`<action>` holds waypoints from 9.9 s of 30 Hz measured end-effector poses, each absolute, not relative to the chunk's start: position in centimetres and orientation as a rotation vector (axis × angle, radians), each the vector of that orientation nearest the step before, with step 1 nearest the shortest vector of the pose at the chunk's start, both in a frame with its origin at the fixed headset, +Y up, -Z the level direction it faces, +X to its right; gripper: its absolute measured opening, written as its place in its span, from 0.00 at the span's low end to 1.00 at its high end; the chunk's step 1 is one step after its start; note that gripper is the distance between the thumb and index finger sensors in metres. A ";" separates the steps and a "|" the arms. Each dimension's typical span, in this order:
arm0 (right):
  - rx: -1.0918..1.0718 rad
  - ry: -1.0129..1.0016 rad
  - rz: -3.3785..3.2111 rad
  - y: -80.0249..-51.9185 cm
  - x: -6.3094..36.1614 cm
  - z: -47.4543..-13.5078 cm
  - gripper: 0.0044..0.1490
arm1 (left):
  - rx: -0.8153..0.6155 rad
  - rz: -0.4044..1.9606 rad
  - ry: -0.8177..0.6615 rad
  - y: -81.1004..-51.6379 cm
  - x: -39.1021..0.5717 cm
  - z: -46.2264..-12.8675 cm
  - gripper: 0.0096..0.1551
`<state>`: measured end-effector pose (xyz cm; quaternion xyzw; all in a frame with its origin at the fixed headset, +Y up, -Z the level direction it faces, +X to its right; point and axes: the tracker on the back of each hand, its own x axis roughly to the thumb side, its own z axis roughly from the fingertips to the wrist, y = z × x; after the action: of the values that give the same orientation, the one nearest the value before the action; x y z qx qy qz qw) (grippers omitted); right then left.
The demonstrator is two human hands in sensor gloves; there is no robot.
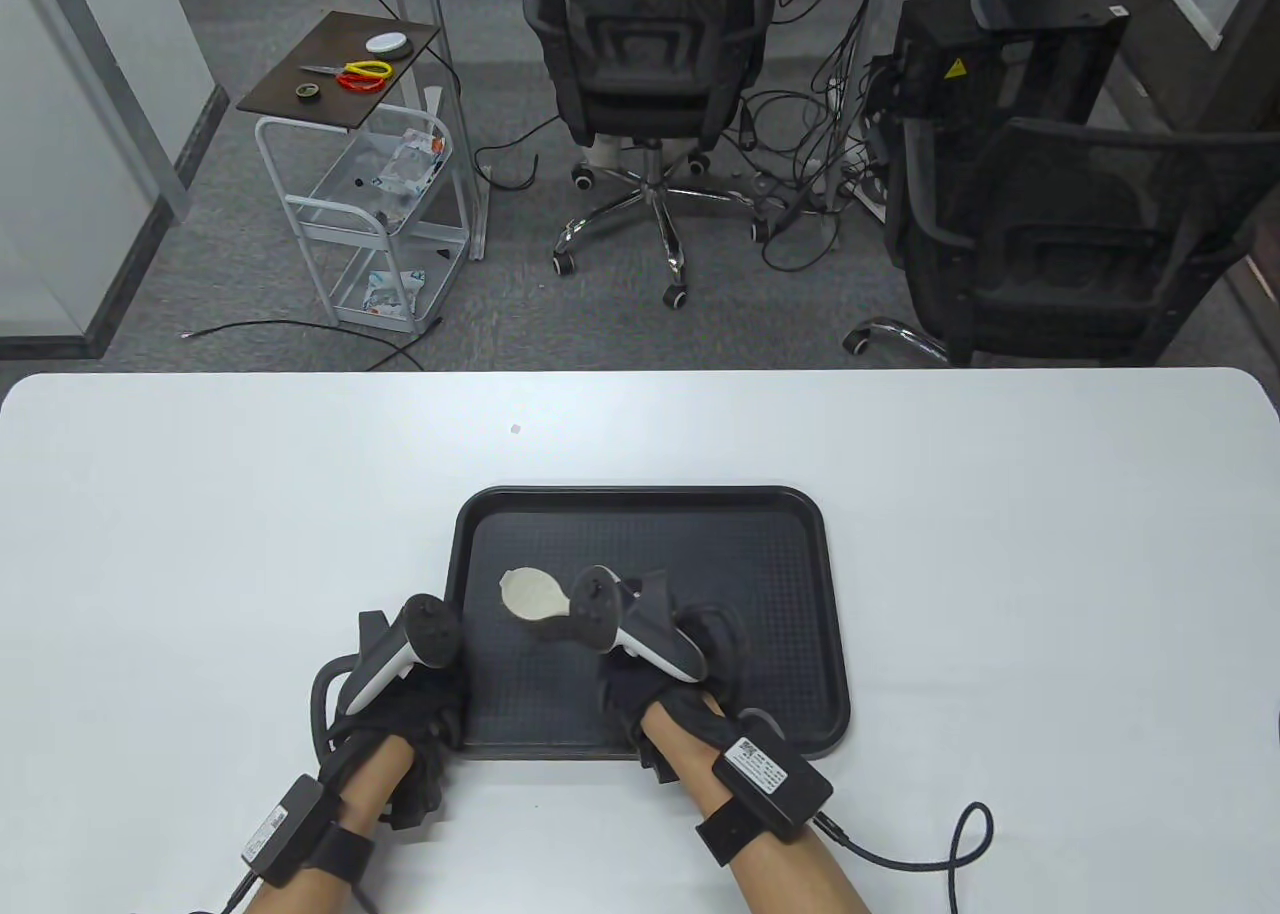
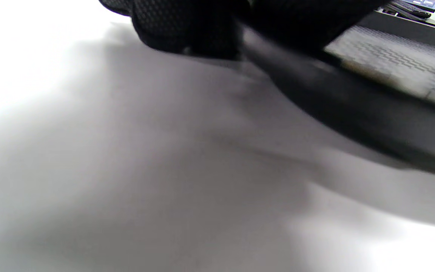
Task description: Scrub the tray with pot brush
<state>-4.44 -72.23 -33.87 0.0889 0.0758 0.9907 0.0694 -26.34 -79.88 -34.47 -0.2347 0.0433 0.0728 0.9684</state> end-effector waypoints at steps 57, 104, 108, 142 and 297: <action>0.309 0.223 2.969 -73.5 -1.5 -30.1 0.34 | -0.475 0.144 0.086 -79.9 -26.3 -34.5 0.46; 0.152 0.179 2.999 -70.4 8.0 -27.0 0.33 | -0.472 0.140 0.090 -79.9 -26.3 -34.4 0.46; 0.304 0.211 2.974 -71.5 3.1 -27.0 0.33 | -0.472 0.141 0.089 -79.9 -26.3 -34.4 0.46; -0.173 0.456 3.002 -73.3 18.6 -26.3 0.32 | -0.472 0.143 0.090 -79.9 -26.3 -34.4 0.46; 0.202 0.228 2.980 -75.4 -3.2 -34.4 0.33 | -0.477 0.148 0.080 -80.0 -26.3 -34.5 0.46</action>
<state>-3.18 -75.36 -34.43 0.0671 0.0759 0.9922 0.0728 -26.35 -80.00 -34.52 -0.2362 0.0397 0.0730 0.9681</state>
